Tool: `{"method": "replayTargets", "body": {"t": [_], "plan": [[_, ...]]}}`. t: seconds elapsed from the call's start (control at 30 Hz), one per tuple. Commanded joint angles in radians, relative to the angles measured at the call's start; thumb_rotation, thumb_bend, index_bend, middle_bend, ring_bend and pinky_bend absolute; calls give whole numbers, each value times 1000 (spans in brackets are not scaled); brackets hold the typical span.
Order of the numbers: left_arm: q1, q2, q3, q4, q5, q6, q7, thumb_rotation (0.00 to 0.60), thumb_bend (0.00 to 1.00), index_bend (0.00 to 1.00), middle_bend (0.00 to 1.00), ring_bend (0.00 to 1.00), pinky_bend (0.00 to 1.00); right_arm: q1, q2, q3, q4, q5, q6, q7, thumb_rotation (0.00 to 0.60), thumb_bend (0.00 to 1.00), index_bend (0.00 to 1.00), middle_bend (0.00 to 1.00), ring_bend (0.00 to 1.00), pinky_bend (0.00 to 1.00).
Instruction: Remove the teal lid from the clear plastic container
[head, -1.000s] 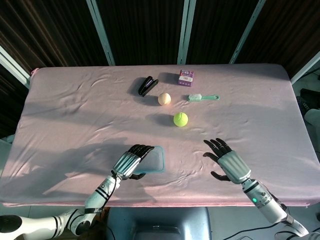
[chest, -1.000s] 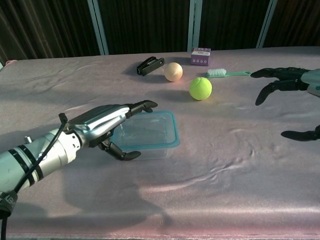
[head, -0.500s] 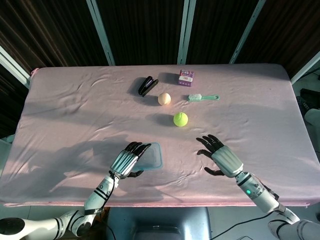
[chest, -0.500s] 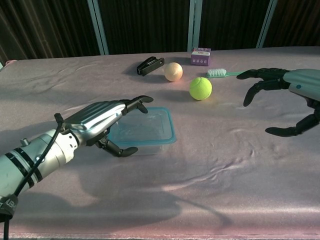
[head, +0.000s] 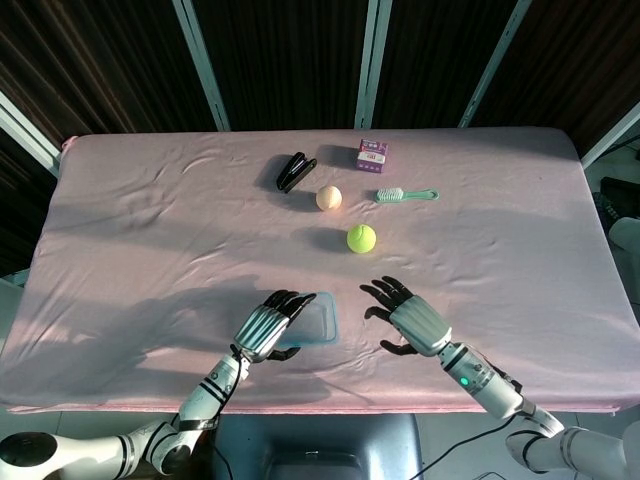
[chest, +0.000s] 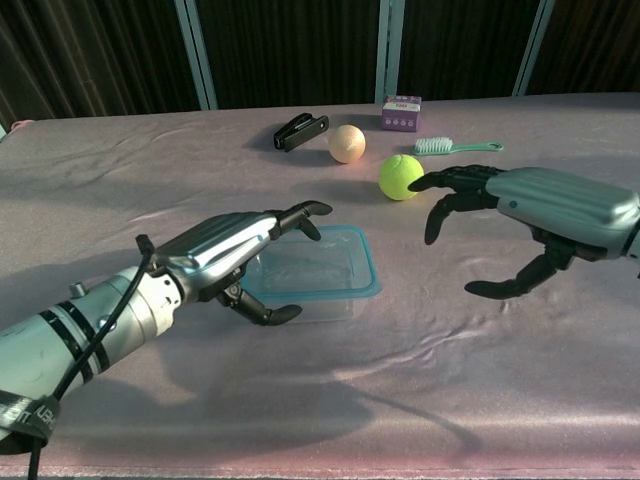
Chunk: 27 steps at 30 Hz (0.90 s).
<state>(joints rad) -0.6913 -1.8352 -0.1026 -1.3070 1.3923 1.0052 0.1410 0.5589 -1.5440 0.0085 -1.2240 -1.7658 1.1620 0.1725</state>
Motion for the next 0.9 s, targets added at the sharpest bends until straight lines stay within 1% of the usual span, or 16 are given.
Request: {"method": "replayTargets", "body": {"t": [0.03, 0.17, 0.3, 0.5, 0.67, 0.9], "plan": [[0, -1, 0, -2, -2, -1, 3, 600, 305, 0, 340, 477, 491, 18, -38, -7, 14, -8, -6, -16, 600, 389, 502, 194, 29, 116], [0, 1, 1, -10, -1, 0, 7, 600, 303, 0, 341, 478, 491, 35, -77, -6, 30, -7, -10, -33, 600, 389, 533, 208, 35, 122], [1, 7, 3, -20, 1, 0, 5, 600, 304, 0, 341, 482, 490, 45, -124, 1, 63, -7, 12, -42, 600, 405, 553, 218, 41, 136], [2, 12, 7, -22, -2, -6, 4, 600, 301, 0, 341, 483, 490, 72, -174, 8, 93, 6, -2, -42, 600, 424, 573, 227, 51, 145], [3, 18, 5, -27, -2, -2, 3, 600, 303, 0, 341, 483, 490, 87, -196, 8, 102, 12, -5, -54, 600, 438, 602, 240, 62, 157], [5, 24, 9, -36, 0, -2, 2, 600, 303, 0, 344, 491, 494, 97, -216, 8, 106, 28, -7, -66, 600, 438, 610, 246, 64, 163]]}}
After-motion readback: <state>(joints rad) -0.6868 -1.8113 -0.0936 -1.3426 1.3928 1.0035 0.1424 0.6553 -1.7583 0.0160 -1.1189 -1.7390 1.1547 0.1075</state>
